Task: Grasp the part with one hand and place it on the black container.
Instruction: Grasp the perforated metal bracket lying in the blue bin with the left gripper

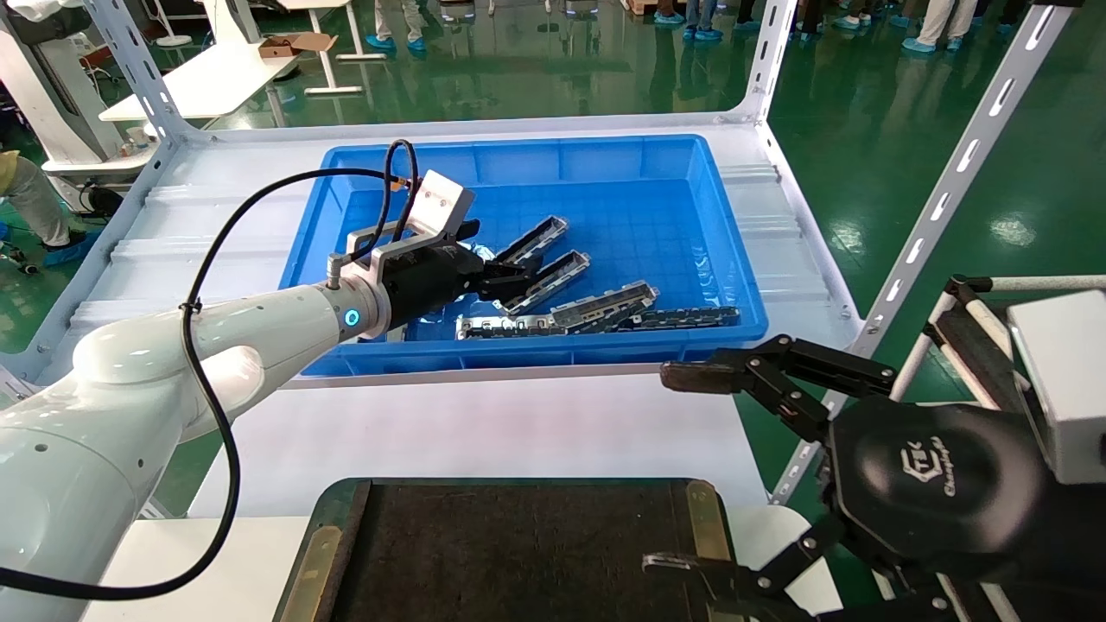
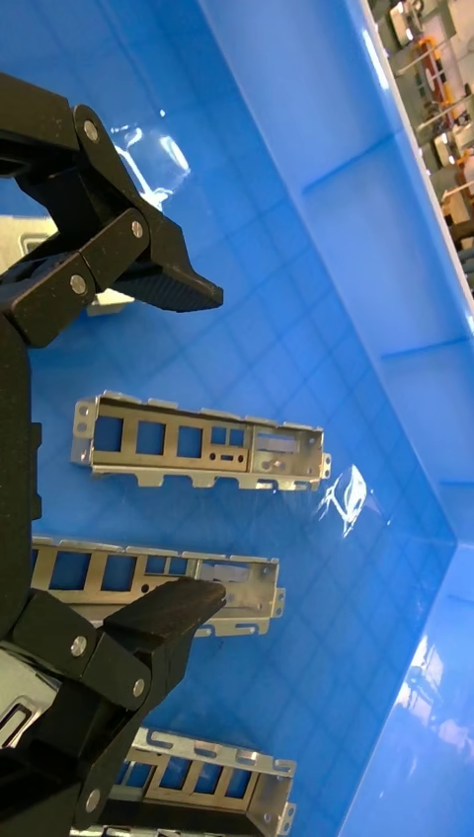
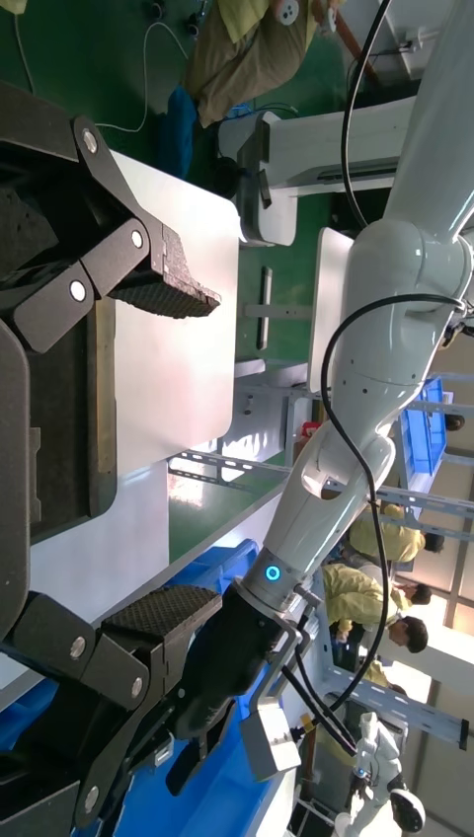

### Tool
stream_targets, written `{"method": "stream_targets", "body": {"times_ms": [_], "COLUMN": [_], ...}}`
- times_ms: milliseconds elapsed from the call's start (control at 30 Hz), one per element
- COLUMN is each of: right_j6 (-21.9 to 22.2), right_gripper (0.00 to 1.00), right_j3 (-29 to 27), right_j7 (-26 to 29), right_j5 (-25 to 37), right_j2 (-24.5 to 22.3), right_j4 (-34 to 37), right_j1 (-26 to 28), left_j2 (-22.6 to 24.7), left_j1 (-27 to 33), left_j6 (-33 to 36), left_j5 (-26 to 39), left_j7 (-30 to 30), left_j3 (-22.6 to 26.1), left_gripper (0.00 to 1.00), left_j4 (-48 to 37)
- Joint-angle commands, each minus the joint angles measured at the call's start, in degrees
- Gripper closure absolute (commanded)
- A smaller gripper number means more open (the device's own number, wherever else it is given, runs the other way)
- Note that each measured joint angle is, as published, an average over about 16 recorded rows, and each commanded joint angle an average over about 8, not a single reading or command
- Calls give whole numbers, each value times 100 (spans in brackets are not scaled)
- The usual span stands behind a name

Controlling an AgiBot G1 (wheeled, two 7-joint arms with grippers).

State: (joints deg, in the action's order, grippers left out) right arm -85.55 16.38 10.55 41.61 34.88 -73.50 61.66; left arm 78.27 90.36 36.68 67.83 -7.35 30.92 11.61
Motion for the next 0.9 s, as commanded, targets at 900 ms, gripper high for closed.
{"method": "stream_targets", "body": {"times_ms": [900], "right_j6": [5], "right_gripper": [100], "right_j3": [11], "right_j7": [-5], "right_j5": [-7], "right_j2": [-4], "right_j4": [0], "right_j1": [2], "left_j2": [-10], "left_j1": [-189], "left_j6": [-558], "left_j5": [-754], "left_j7": [361], "left_j3": [1017], "left_gripper": [100], "left_j4": [272]}}
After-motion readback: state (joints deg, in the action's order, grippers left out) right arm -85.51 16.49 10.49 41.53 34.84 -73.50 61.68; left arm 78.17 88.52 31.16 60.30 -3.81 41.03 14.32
